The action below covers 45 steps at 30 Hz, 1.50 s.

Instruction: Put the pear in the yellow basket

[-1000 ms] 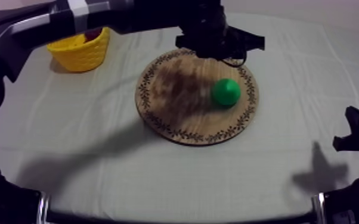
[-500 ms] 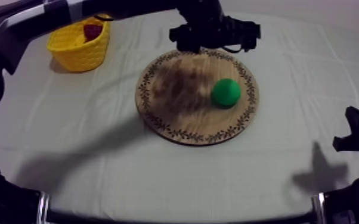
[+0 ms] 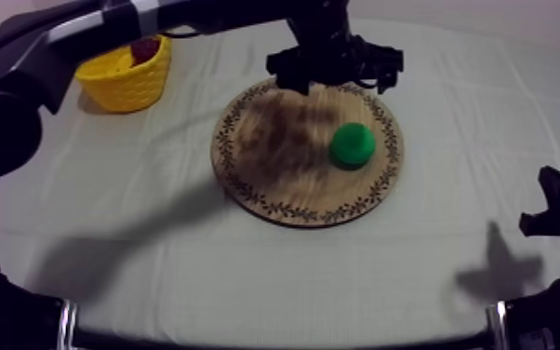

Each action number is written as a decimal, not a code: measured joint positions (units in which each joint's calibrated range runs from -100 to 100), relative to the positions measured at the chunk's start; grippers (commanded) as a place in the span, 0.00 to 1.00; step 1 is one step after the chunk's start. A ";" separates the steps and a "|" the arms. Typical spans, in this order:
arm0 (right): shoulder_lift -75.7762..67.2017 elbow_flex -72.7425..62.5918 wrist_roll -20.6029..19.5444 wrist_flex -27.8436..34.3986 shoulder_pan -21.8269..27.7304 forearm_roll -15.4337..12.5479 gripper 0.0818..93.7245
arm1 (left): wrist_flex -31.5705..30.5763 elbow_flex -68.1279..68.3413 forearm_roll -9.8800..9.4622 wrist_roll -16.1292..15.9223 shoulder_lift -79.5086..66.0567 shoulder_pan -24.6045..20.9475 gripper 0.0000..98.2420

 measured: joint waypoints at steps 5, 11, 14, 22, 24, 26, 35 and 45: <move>0.00 0.00 0.00 -0.07 0.00 0.00 0.00 | 1.83 -3.96 0.78 -0.30 3.60 -0.10 0.98; 0.00 0.00 0.03 -0.07 0.00 0.00 0.00 | 4.18 -8.78 1.48 -0.94 8.73 -0.03 0.98; 0.00 0.00 0.03 -0.07 0.00 0.00 0.00 | 5.33 -10.95 2.04 -1.39 11.06 0.12 0.98; 0.00 0.00 0.03 -0.07 0.00 0.00 0.00 | 10.72 -19.05 3.07 -2.97 16.67 -0.08 0.98; 0.00 0.00 0.03 -0.07 0.00 0.00 0.00 | 12.27 -20.70 3.29 -3.31 17.68 -0.24 0.98; 0.00 0.00 0.03 -0.07 0.00 0.00 0.00 | 13.25 -22.51 3.54 -3.72 18.89 -0.44 0.97; 0.00 0.00 0.06 -0.07 0.00 0.00 0.00 | 16.93 -27.79 4.60 -6.63 22.93 -1.26 0.94; 0.00 0.00 0.06 -0.09 0.00 0.00 0.00 | 21.73 -22.80 7.03 -8.55 20.27 0.03 0.96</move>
